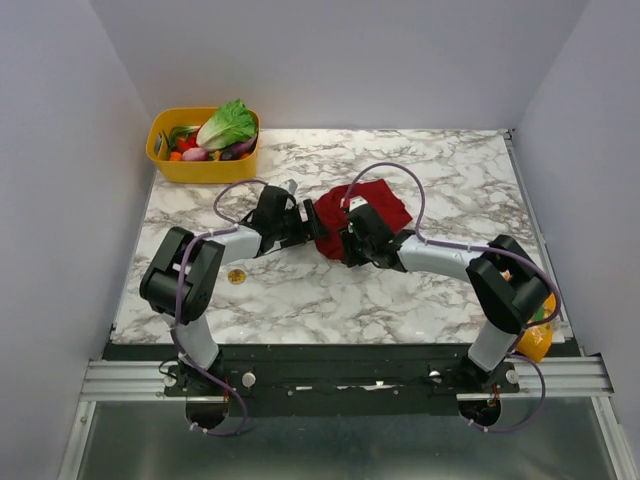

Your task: Pin the brooch onto the clothing

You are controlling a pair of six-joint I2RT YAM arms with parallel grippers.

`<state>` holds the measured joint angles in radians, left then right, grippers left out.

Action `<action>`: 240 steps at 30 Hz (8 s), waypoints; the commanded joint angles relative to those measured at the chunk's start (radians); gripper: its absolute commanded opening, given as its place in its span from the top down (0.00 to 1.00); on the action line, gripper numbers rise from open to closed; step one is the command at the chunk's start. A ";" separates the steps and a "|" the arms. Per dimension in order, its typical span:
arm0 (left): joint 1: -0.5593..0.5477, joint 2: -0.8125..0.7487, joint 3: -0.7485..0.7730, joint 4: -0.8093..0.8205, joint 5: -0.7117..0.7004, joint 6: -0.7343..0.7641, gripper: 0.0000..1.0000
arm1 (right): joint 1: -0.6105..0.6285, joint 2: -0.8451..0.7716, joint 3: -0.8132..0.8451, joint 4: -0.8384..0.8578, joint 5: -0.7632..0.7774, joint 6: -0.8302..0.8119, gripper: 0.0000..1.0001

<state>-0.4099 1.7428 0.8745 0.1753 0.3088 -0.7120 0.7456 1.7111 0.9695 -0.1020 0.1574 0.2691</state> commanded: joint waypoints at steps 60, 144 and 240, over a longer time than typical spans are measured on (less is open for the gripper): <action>-0.020 -0.100 0.308 -0.542 -0.246 0.253 0.15 | -0.333 -0.375 0.048 -0.196 -0.065 -0.008 0.04; -0.087 -0.457 0.346 -0.310 -0.102 -0.023 1.00 | -0.045 -0.496 -0.097 0.005 -0.312 -0.048 0.13; 0.052 -0.321 0.173 -0.339 -0.206 -0.043 1.00 | -0.387 -0.504 -0.242 -0.110 -0.337 0.122 0.16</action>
<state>-0.3618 1.4075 1.0283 -0.1982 0.0658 -0.7597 0.2836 1.1667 0.8036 -0.2268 -0.0025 0.3340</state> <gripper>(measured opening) 0.014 0.850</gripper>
